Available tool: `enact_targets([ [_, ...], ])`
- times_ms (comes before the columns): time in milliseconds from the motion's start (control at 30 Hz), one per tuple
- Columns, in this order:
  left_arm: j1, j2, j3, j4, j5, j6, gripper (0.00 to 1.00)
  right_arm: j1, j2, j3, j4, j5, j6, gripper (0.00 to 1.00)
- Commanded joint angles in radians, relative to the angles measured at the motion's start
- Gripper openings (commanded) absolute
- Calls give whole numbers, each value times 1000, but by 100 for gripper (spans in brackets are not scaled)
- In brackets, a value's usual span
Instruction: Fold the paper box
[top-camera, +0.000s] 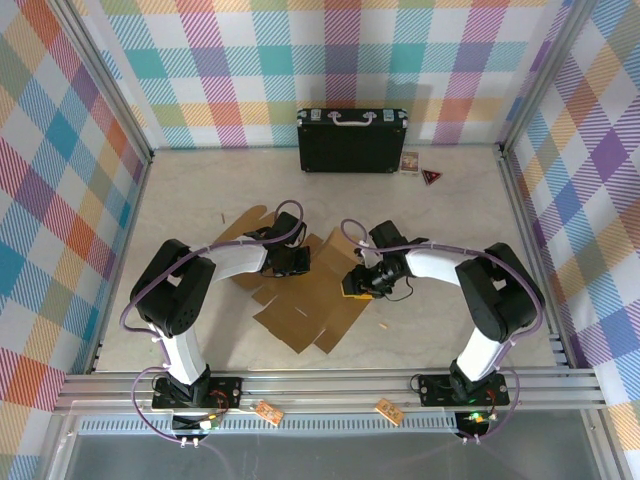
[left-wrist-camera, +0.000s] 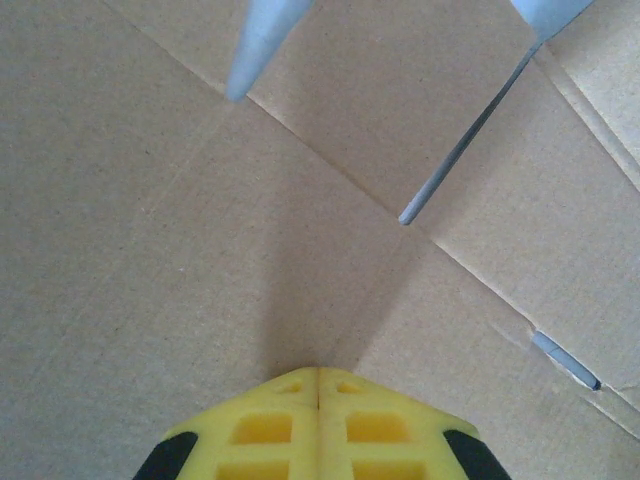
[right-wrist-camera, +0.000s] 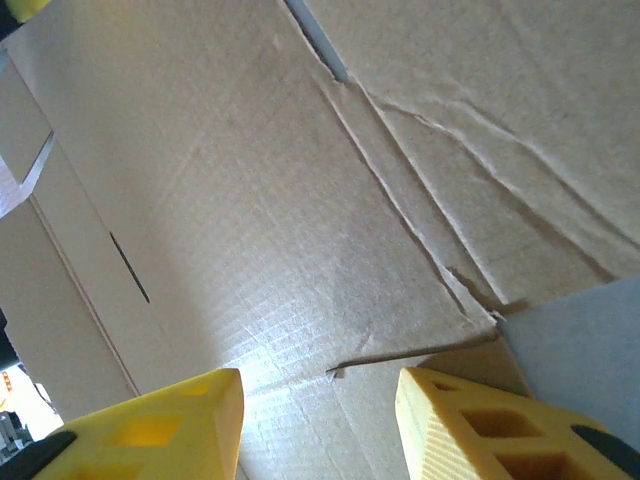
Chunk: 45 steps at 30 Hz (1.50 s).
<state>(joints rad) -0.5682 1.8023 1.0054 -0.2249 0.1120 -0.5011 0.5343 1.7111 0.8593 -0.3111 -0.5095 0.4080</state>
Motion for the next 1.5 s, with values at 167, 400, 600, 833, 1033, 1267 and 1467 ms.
enact_targets([
  [167, 6, 92, -52, -134, -75, -2, 0, 3, 155, -48, -3, 147, 83, 38],
  [400, 6, 90, -50, -133, -67, -3, 0, 3, 238, -79, 32, 206, 97, 26],
  [600, 5, 91, -49, -139, -82, -2, 0, 11, 248, -77, 43, 223, 85, 20],
  [833, 10, 93, -50, -137, -89, -10, 0, 93, -91, -18, -24, 254, -3, 30],
  [1033, 22, 84, -62, -131, -86, -16, 0, 188, -255, -1, -92, 254, 7, 36],
  [1267, 24, 84, -61, -132, -78, -14, 0, 507, -301, -15, -121, 505, 4, 67],
  [1467, 26, 79, -61, -135, -84, -10, 0, 684, -197, 32, -145, 687, -51, 88],
])
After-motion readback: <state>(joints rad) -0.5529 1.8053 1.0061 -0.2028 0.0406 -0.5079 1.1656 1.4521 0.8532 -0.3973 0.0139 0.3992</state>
